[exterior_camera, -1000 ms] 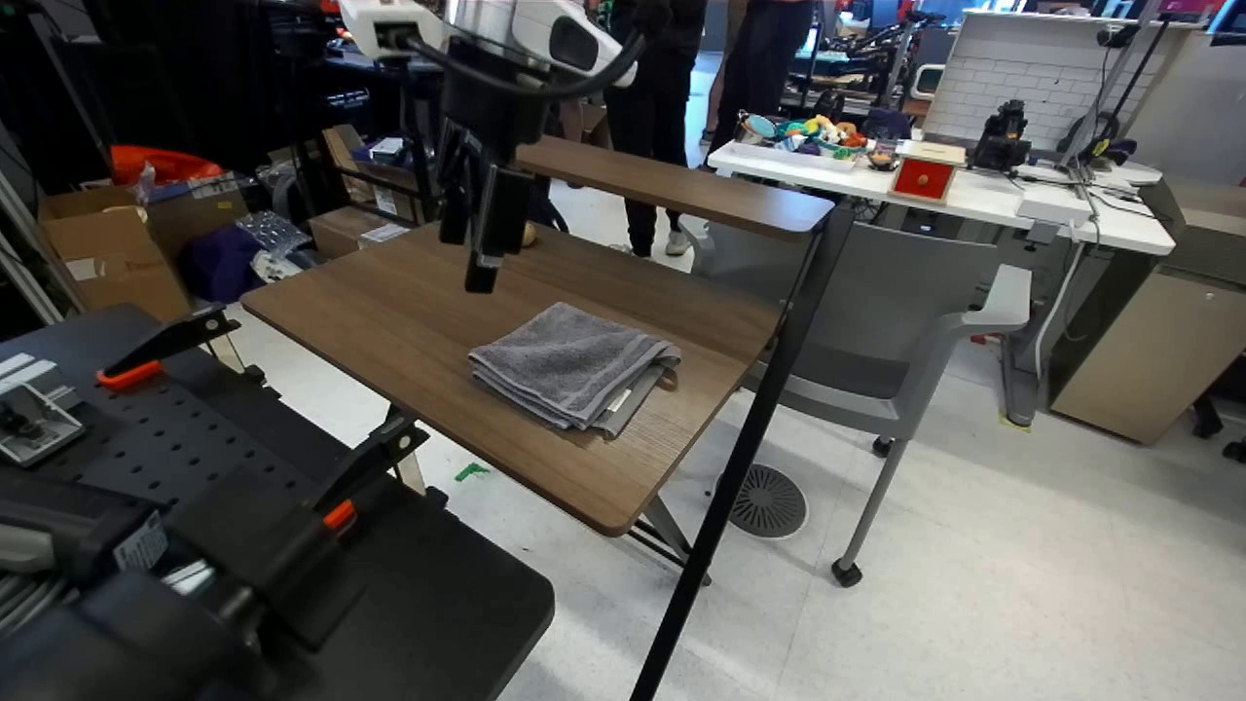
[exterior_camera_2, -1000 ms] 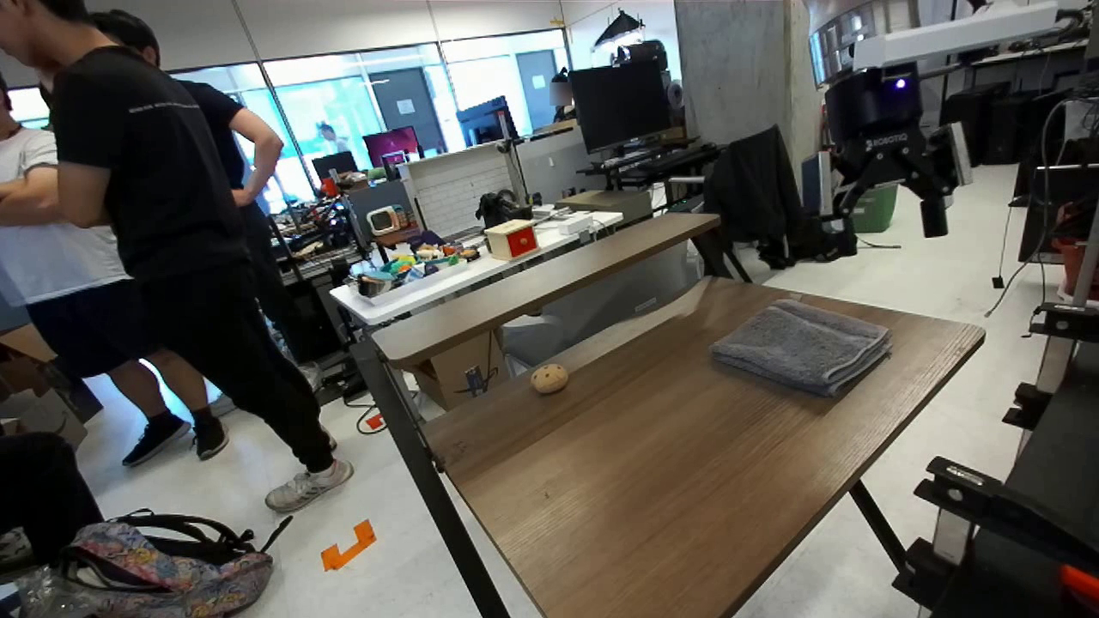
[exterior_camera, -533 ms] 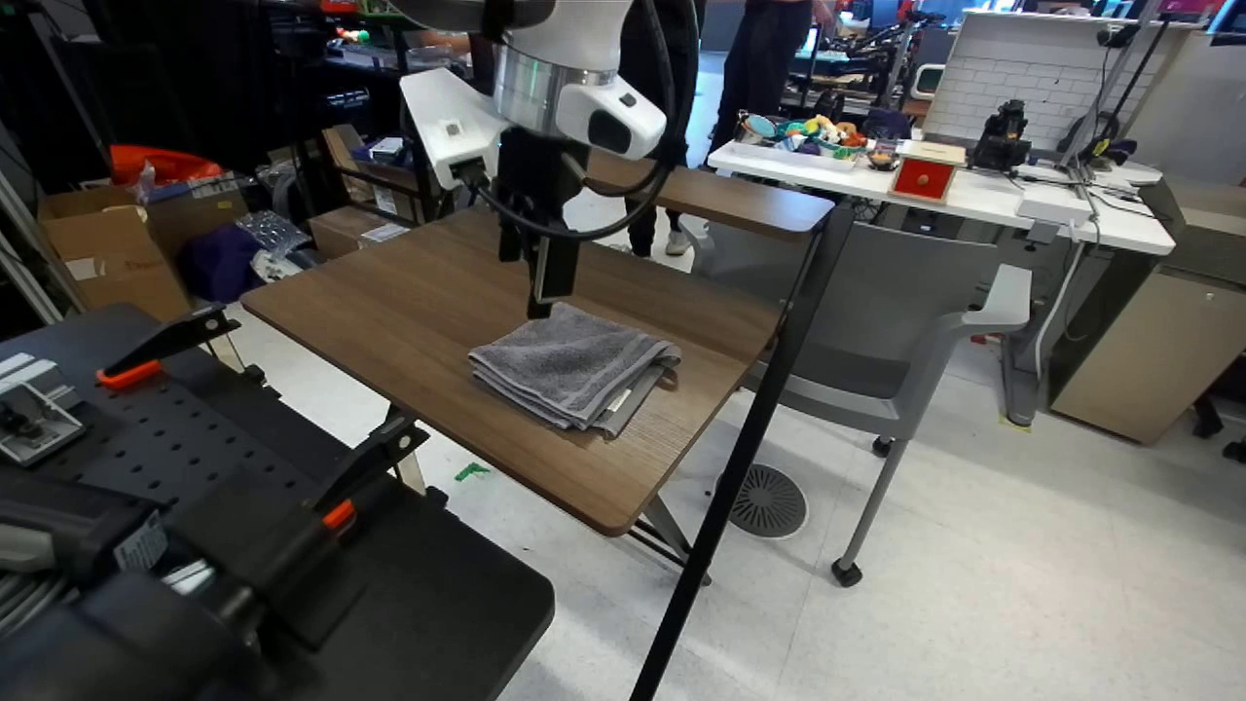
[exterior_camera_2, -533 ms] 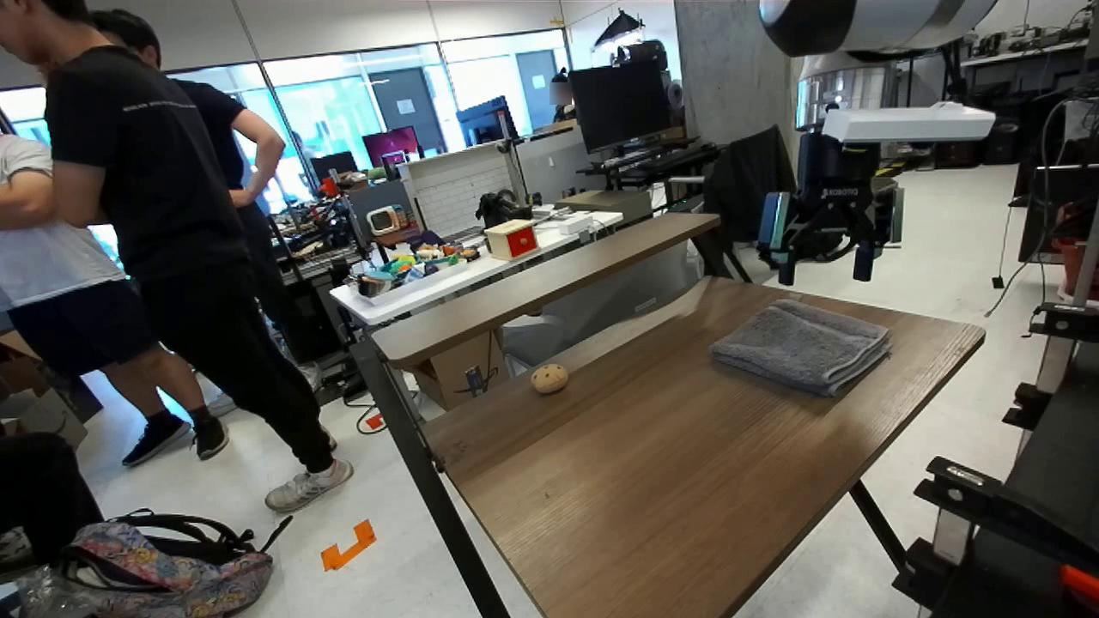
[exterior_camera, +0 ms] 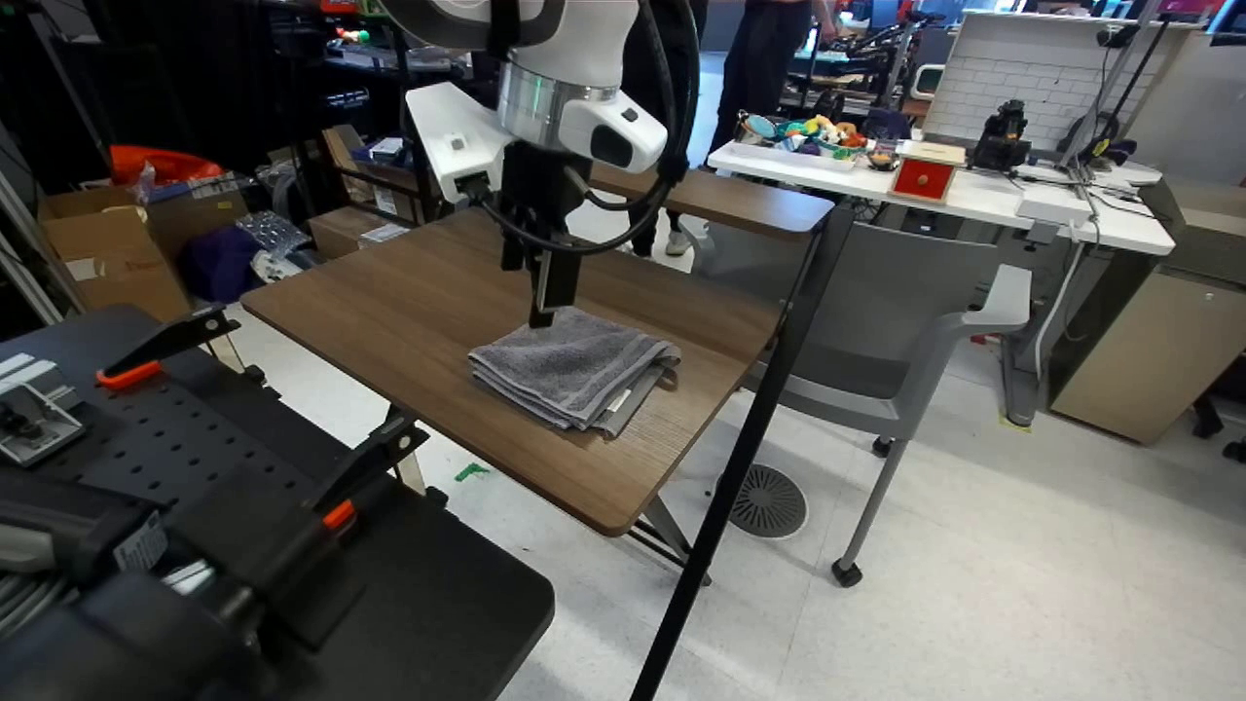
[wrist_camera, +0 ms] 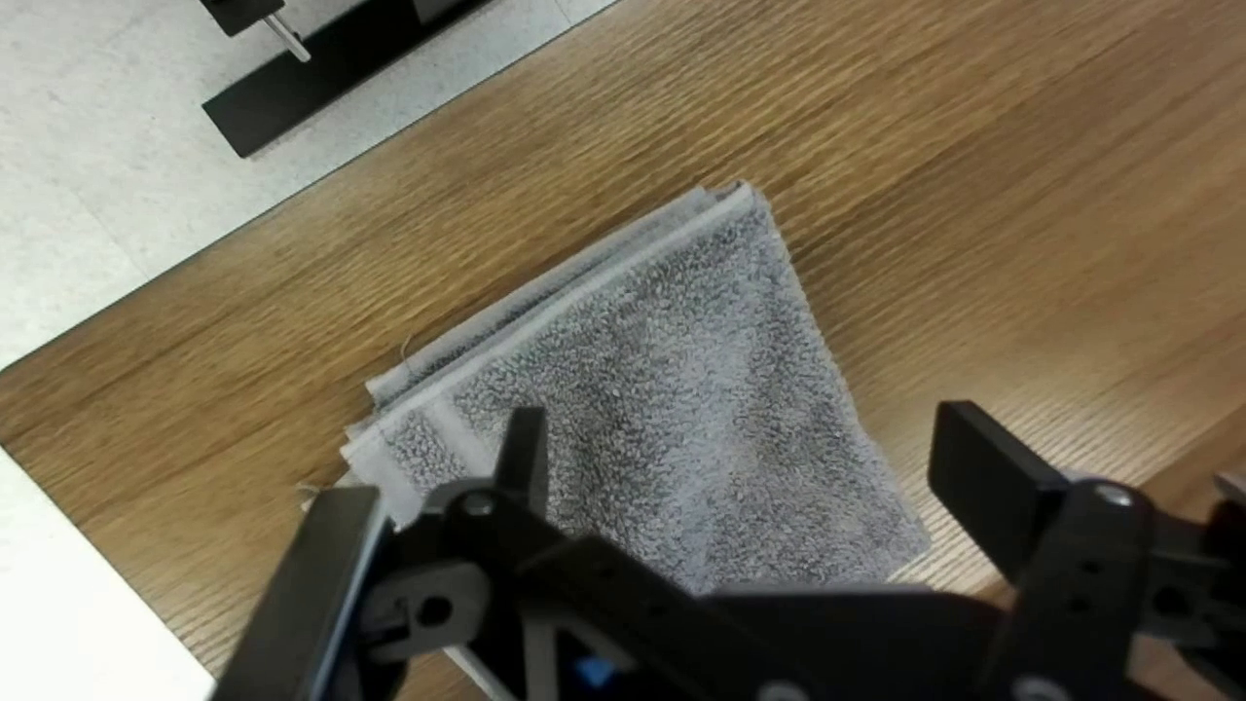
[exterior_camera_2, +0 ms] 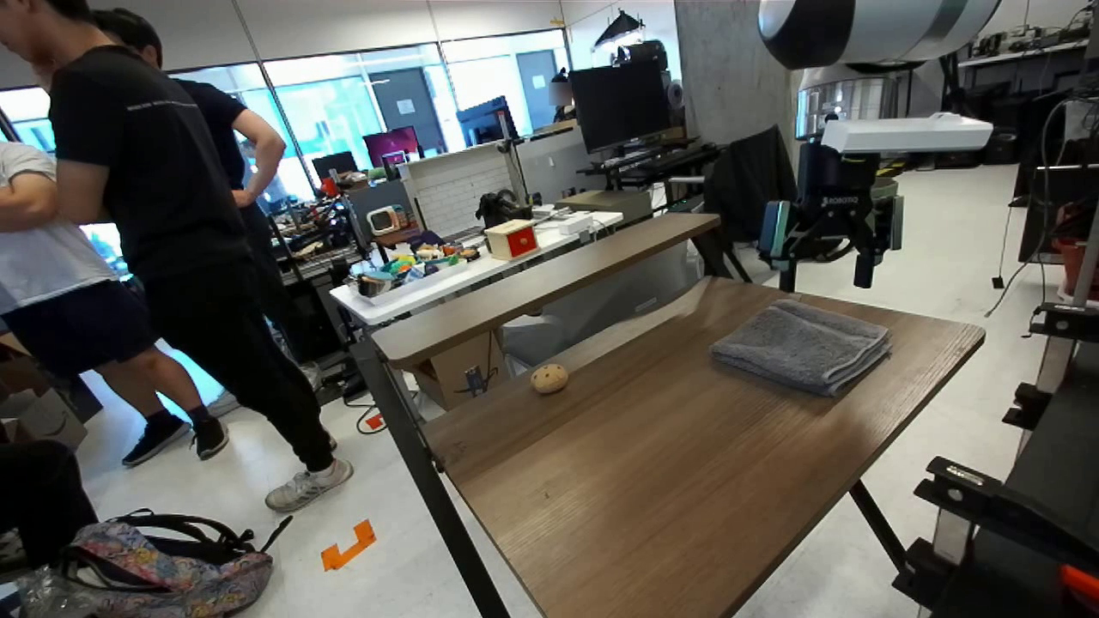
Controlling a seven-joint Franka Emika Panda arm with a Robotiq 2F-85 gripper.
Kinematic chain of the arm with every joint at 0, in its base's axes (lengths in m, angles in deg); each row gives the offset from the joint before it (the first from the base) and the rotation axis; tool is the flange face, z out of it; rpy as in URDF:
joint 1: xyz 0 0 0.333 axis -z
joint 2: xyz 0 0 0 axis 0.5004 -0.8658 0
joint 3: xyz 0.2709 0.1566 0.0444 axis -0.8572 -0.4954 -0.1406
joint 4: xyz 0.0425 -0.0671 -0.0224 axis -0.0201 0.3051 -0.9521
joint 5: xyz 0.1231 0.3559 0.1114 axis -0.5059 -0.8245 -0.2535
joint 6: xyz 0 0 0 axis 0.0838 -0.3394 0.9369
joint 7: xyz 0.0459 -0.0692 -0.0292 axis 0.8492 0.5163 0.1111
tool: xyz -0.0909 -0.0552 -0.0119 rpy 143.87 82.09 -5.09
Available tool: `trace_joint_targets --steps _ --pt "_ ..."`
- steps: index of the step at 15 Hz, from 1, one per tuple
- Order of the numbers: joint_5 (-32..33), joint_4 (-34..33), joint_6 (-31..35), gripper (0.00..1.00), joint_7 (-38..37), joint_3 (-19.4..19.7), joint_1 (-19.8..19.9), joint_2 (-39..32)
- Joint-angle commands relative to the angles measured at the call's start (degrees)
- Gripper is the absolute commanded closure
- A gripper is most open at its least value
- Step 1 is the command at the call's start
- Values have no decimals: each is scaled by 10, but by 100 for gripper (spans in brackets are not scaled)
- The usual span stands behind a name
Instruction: Use the towel to wipe the table, then move the brown object to the right
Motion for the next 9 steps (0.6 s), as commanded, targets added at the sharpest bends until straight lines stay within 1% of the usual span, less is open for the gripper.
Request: trace_joint_targets --steps 1,3,5,8,9 --pt "-19 -27 73 0 -14 -10 8 -35" --pt "-32 -54 122 0 -18 -22 17 -71" --pt "-32 -84 149 0 -31 -30 20 -111" --pt "-17 -127 169 0 -74 -23 10 -177" --pt "-12 -136 166 0 -92 -15 3 -196"
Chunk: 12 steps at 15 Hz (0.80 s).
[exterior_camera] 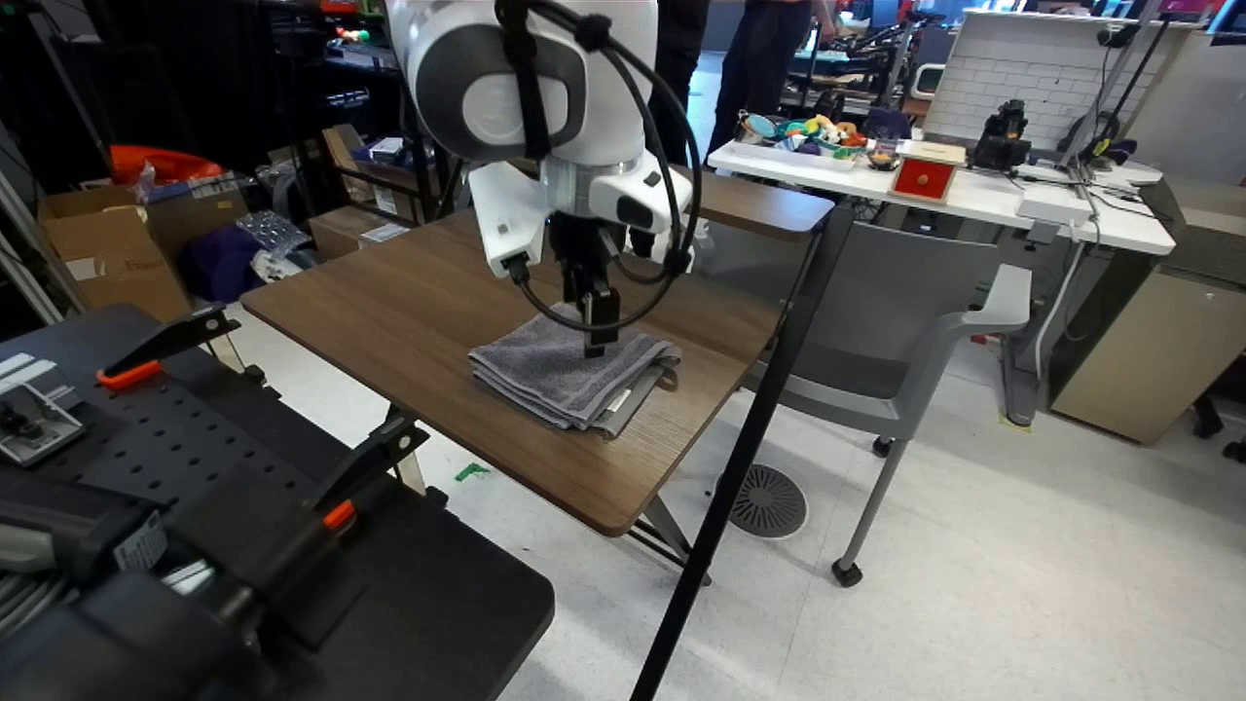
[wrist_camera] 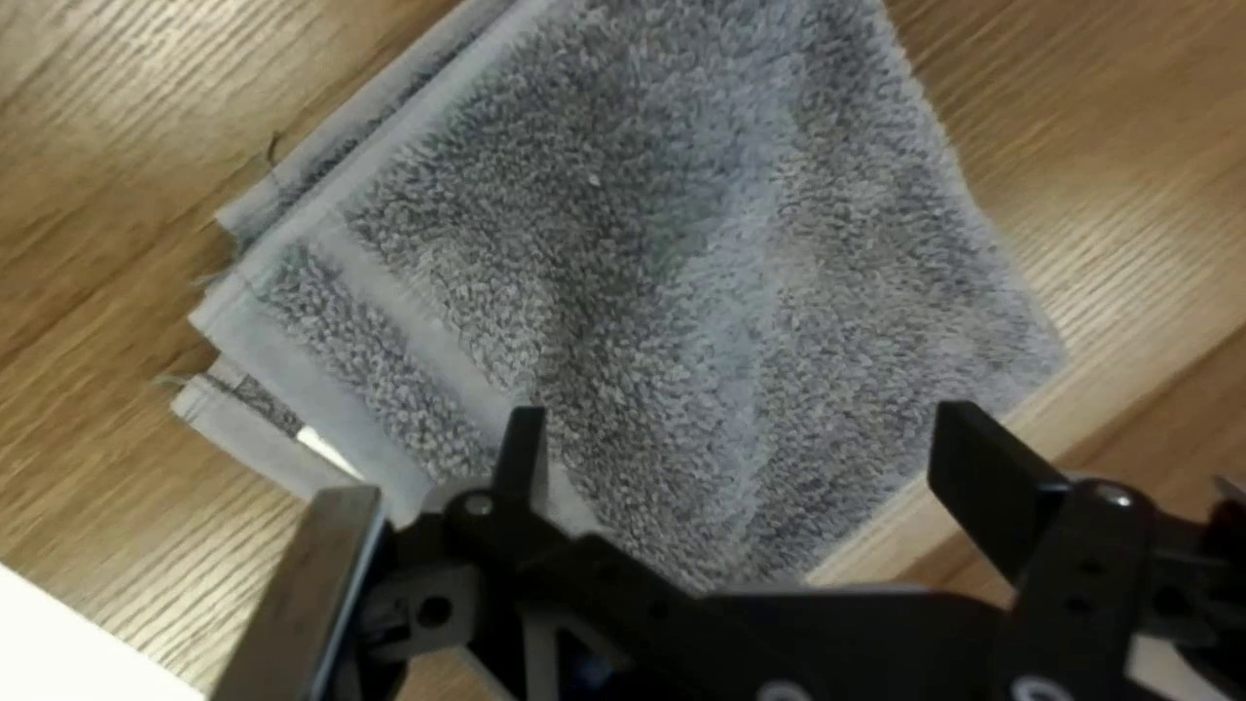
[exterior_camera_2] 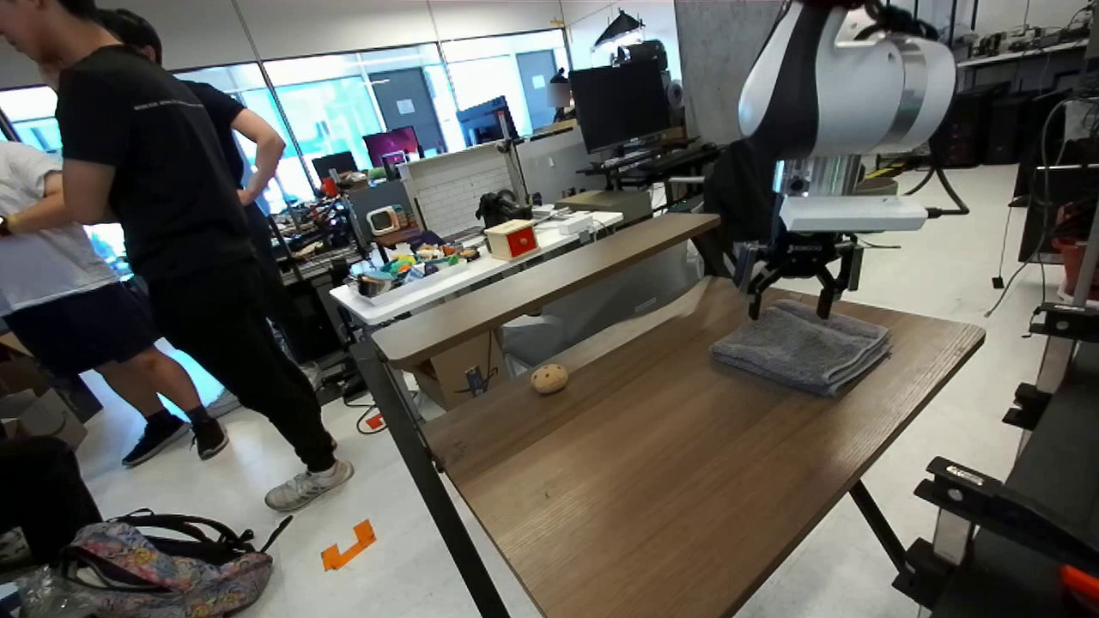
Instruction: Use the towel to wipe the table, then move the brown object to the right
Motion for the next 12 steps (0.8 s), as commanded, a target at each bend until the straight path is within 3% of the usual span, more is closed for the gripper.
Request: trace_joint_targets --steps 1,4,5,8,12 --pt "6 -57 17 0 -48 5 -7 -81" --pt "22 -78 -7 0 -77 26 -18 -116" --pt "14 -53 3 0 -57 5 -2 -85" --pt "17 -59 -2 0 -70 13 -9 -90" --pt "15 -150 5 0 -77 24 11 -136"
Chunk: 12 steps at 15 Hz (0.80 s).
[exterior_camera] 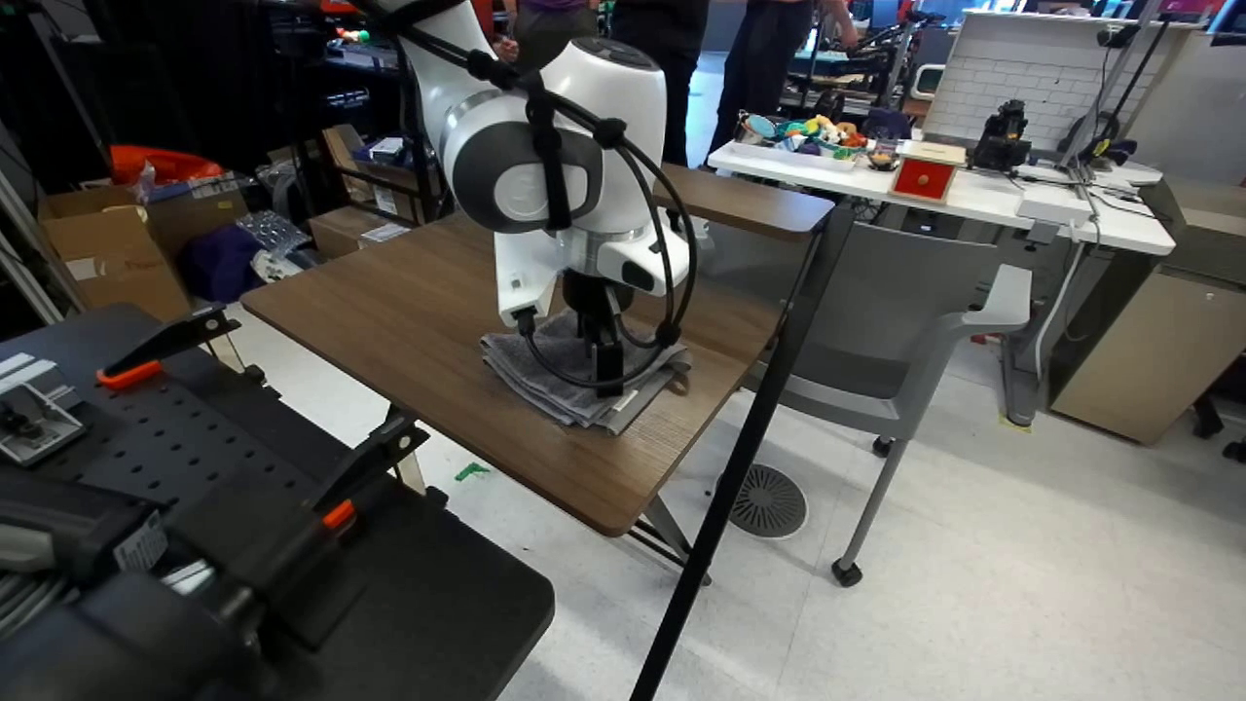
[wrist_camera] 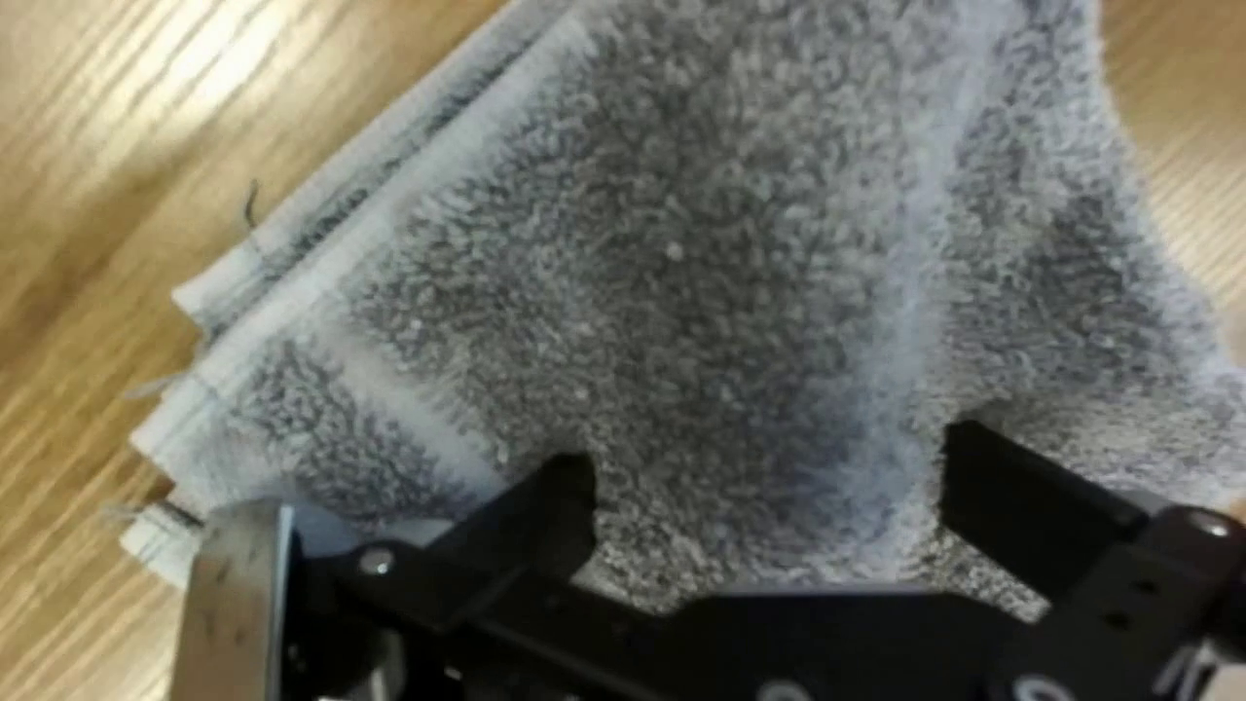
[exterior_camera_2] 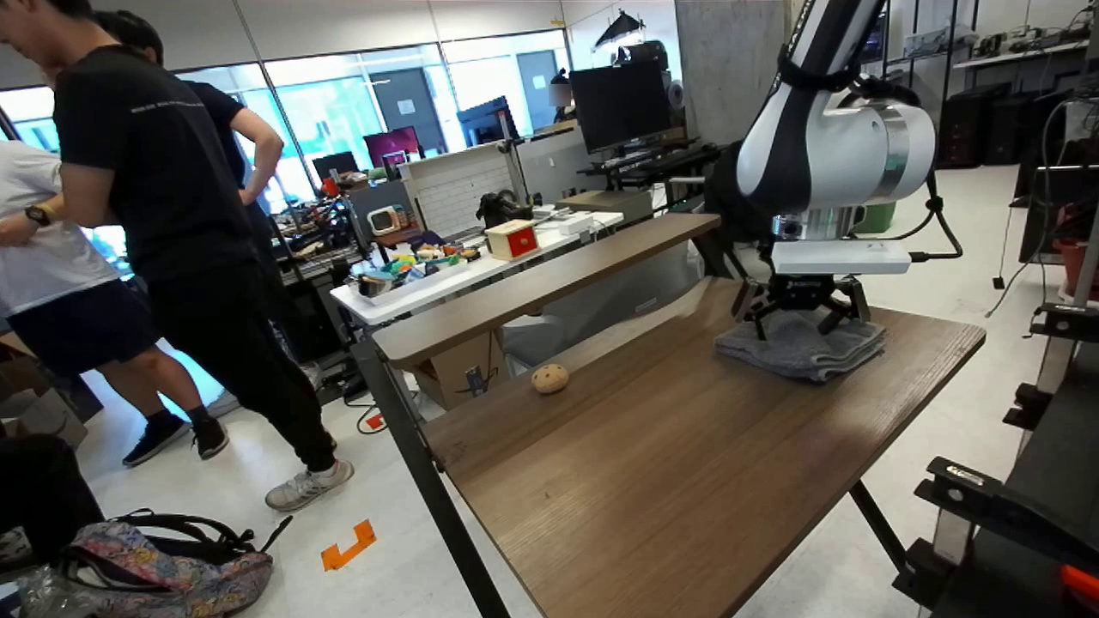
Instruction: Use the towel to wipe the table, then move the brown object to the right
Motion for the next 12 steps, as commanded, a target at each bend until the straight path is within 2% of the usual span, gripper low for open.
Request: trace_joint_targets --steps 1,3,7,9,12 --pt "7 -100 -1 0 -18 13 24 -58" --pt "6 -146 -8 0 -31 20 33 -85" --pt "-1 -198 -18 0 -36 5 56 -126" --pt "-3 -211 -11 0 -20 -15 66 -134" --pt "-22 -255 19 0 9 -70 91 -151"
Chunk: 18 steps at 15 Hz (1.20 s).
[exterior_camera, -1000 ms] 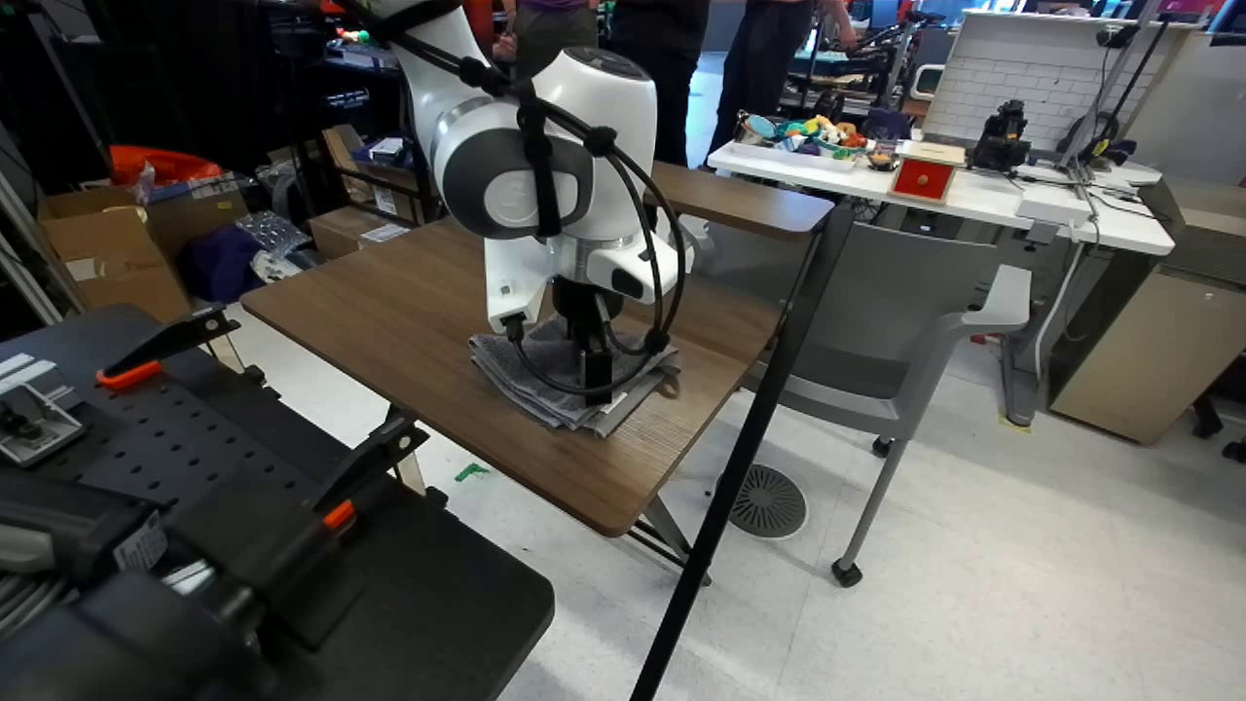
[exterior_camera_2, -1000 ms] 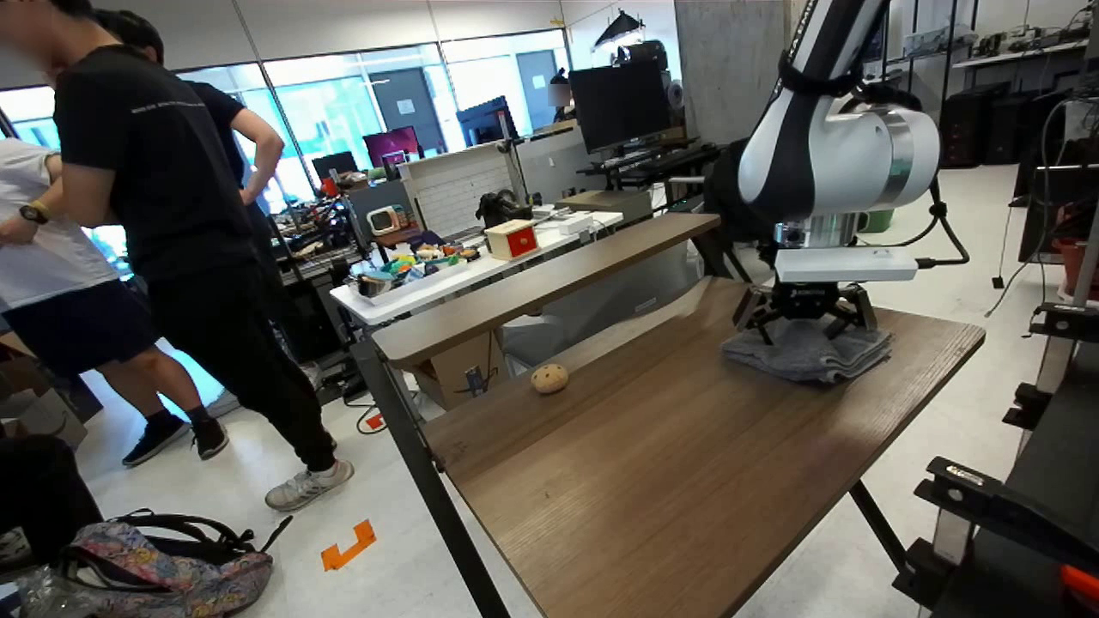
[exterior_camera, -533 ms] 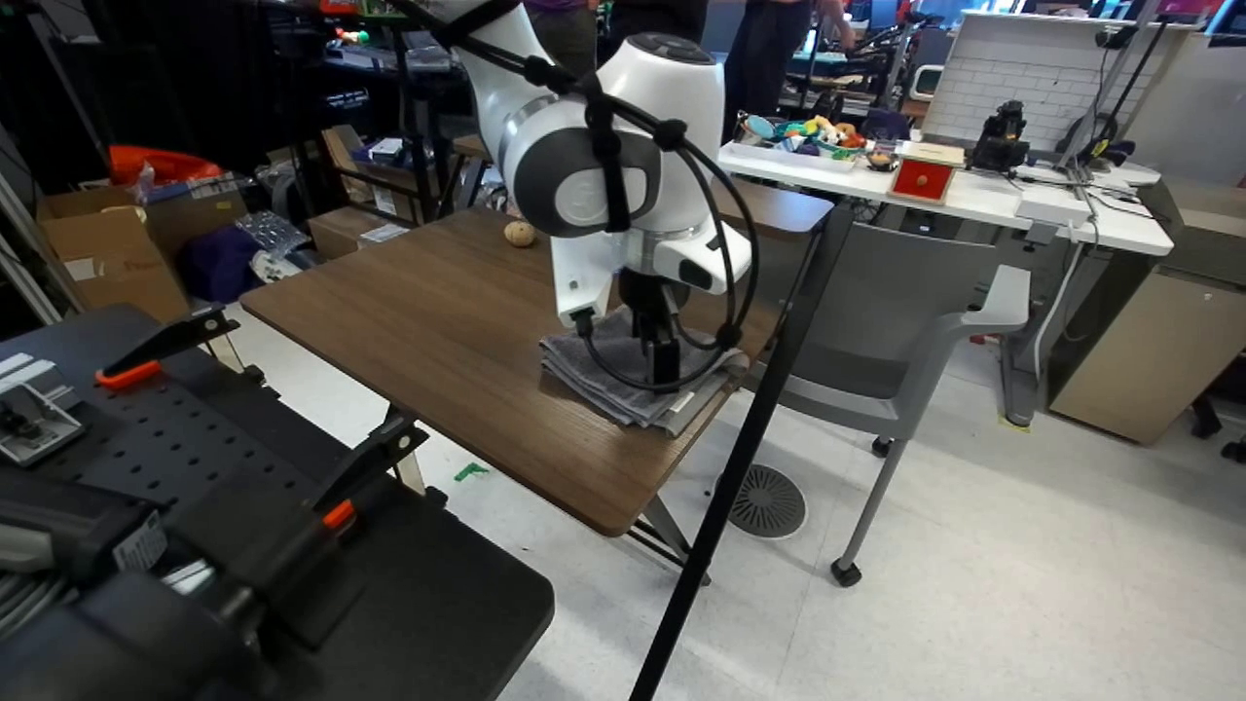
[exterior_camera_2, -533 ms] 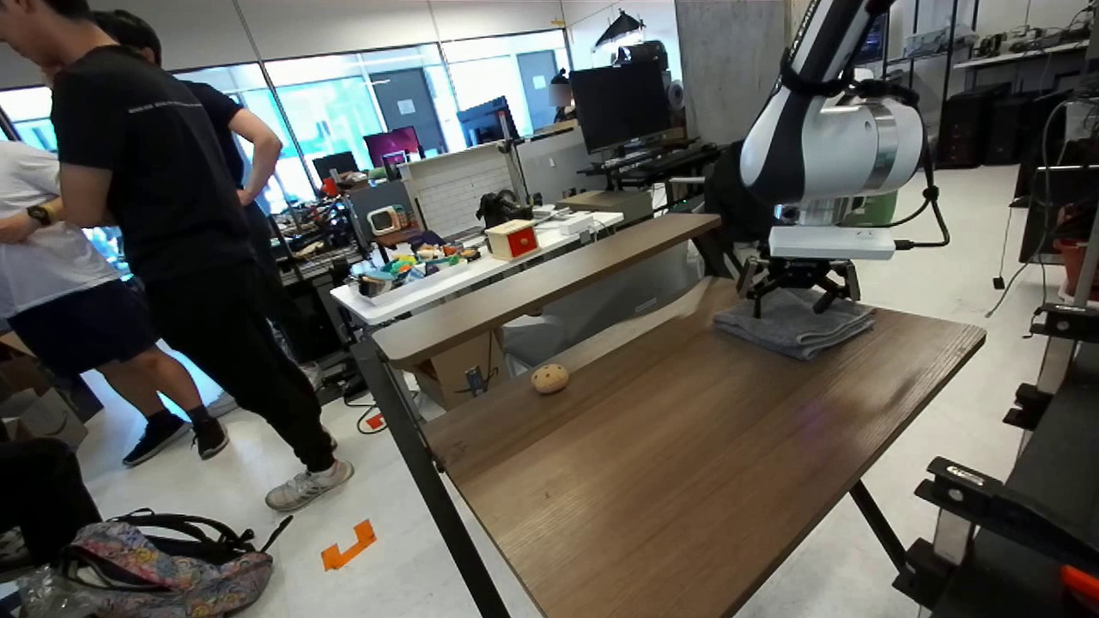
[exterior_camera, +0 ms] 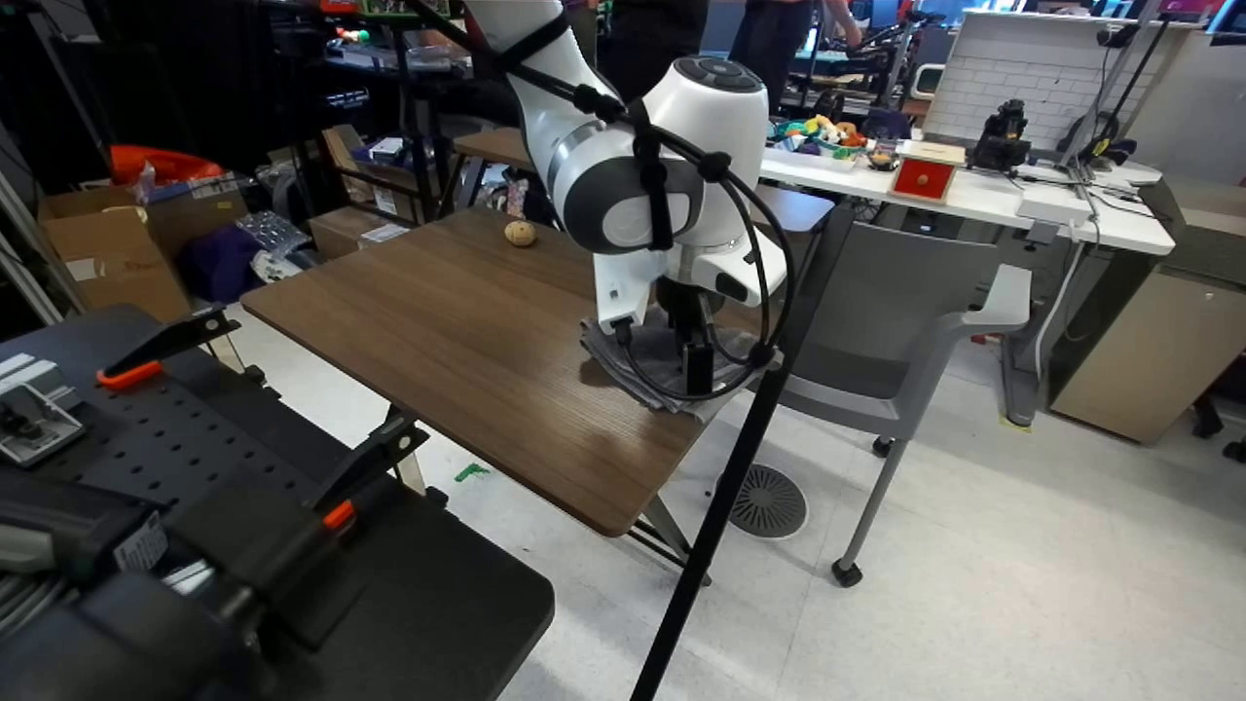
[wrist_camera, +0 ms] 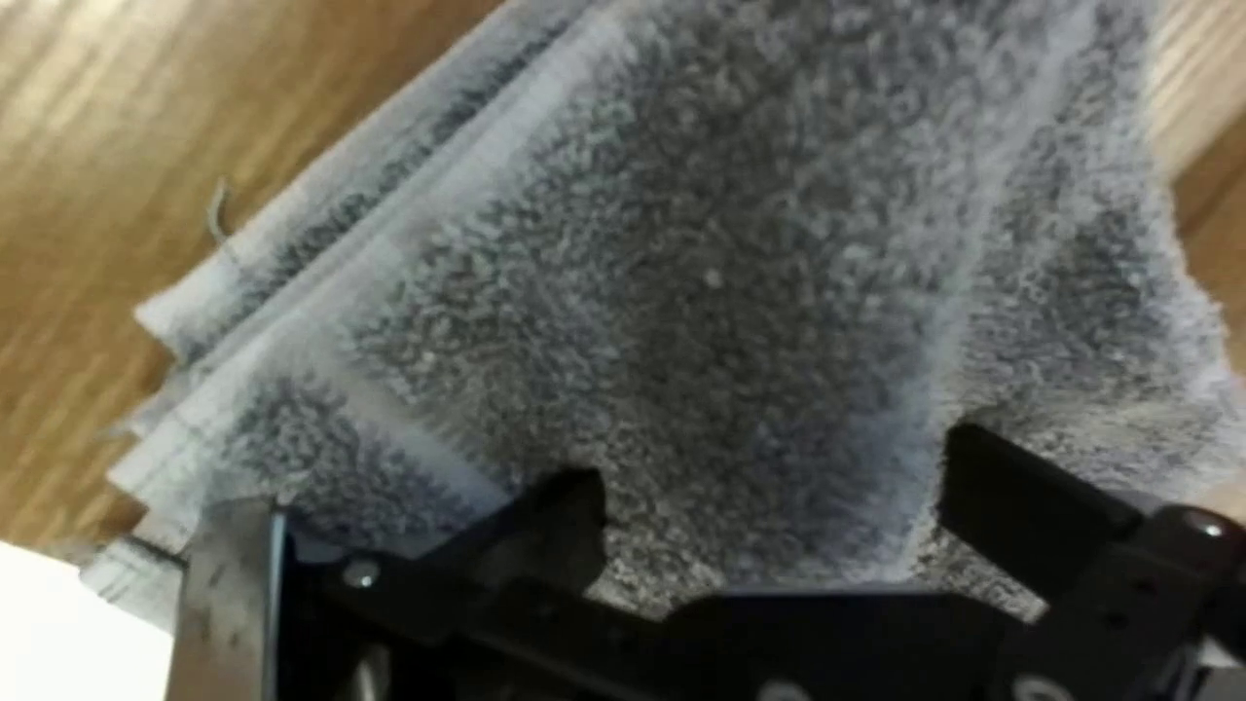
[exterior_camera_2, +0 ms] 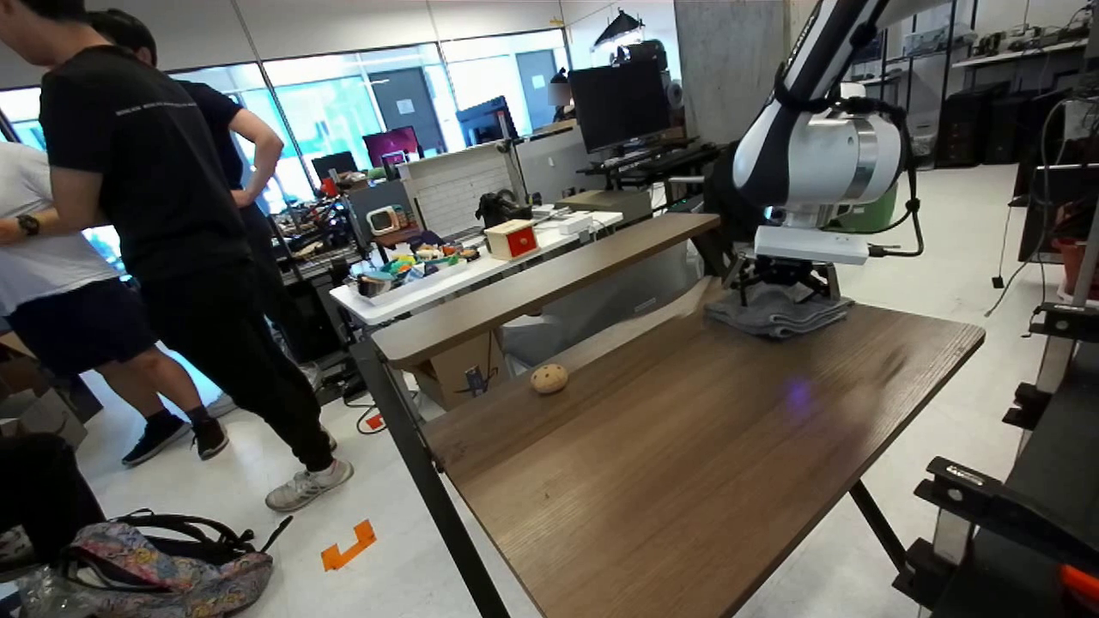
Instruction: Use the towel to wipe the table, then move the brown object to the right
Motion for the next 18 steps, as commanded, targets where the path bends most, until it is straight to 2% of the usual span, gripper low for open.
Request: trace_joint_targets --steps 1,3,6,8,9,10,13,18 --pt "-28 -90 33 0 38 -79 39 -60" --pt "-35 -130 50 0 51 -113 47 -83" --pt "-27 -184 52 0 57 -129 47 -123" --pt "-23 -186 11 0 11 -96 29 -127" --pt "-22 -184 -1 0 6 -93 29 -126" --pt "-19 -166 -20 0 11 -94 30 -115" --pt "-28 -98 -57 0 66 -136 47 -72" --pt "-47 59 -58 0 140 -189 54 1"
